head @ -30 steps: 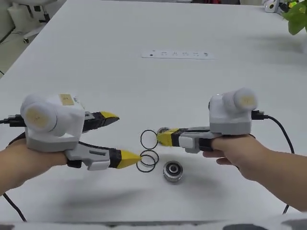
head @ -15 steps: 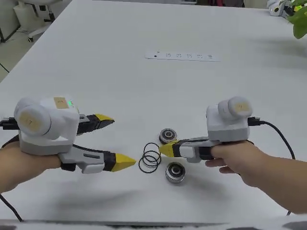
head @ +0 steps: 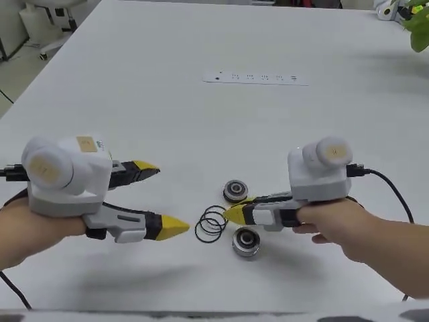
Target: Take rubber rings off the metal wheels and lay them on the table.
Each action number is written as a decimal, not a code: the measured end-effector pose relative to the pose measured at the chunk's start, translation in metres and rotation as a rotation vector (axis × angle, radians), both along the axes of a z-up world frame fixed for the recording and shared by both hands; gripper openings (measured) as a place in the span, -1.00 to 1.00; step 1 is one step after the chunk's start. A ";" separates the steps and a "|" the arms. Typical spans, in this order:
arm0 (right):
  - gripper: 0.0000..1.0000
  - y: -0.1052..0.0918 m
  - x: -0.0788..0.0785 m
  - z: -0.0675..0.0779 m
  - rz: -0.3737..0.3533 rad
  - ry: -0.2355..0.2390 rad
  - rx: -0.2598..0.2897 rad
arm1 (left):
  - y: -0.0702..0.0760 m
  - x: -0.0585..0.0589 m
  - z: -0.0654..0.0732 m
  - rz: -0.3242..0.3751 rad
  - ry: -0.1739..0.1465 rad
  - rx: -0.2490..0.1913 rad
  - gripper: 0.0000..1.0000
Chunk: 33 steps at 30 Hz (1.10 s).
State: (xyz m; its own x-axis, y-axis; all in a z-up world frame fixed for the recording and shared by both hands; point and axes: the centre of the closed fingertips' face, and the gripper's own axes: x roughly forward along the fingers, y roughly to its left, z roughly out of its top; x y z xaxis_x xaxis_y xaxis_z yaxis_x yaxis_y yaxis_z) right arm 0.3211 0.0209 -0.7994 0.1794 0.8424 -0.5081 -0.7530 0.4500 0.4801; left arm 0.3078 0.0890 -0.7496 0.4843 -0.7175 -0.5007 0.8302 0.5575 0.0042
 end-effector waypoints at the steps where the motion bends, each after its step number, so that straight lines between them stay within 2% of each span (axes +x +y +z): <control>1: -0.75 0.000 0.000 0.001 0.002 -0.003 0.003 | 0.000 0.000 0.001 0.000 -0.001 0.000 0.42; 9: -0.65 -0.005 -0.001 0.007 0.021 -0.028 0.001 | -0.002 0.003 0.002 -0.001 -0.001 0.000 0.41; 18: -0.64 -0.016 0.011 0.023 -0.014 -0.071 0.041 | -0.006 0.009 0.005 -0.009 -0.003 -0.003 0.40; 22: -0.63 -0.019 0.017 0.031 -0.026 -0.108 0.057 | -0.007 0.013 0.008 -0.013 -0.008 -0.005 0.39; 28: -0.57 -0.026 0.028 0.035 -0.035 -0.165 0.045 | -0.009 0.023 0.013 -0.012 -0.017 -0.008 0.38; 30: -0.55 -0.029 0.032 0.035 -0.041 -0.184 0.038 | -0.010 0.025 0.015 -0.013 -0.019 -0.011 0.37; 33: -0.50 -0.035 0.038 0.033 -0.036 -0.242 0.005 | -0.012 0.031 0.015 -0.014 -0.023 -0.009 0.36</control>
State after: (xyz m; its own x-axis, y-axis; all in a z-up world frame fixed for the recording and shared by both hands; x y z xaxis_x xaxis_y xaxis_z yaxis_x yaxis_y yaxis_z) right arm 0.3587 -0.0139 -0.7662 0.3252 0.8354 -0.4430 -0.8297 0.4769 0.2901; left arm 0.3384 0.0767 -0.7343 0.4858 -0.7284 -0.4832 0.8374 0.5463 0.0184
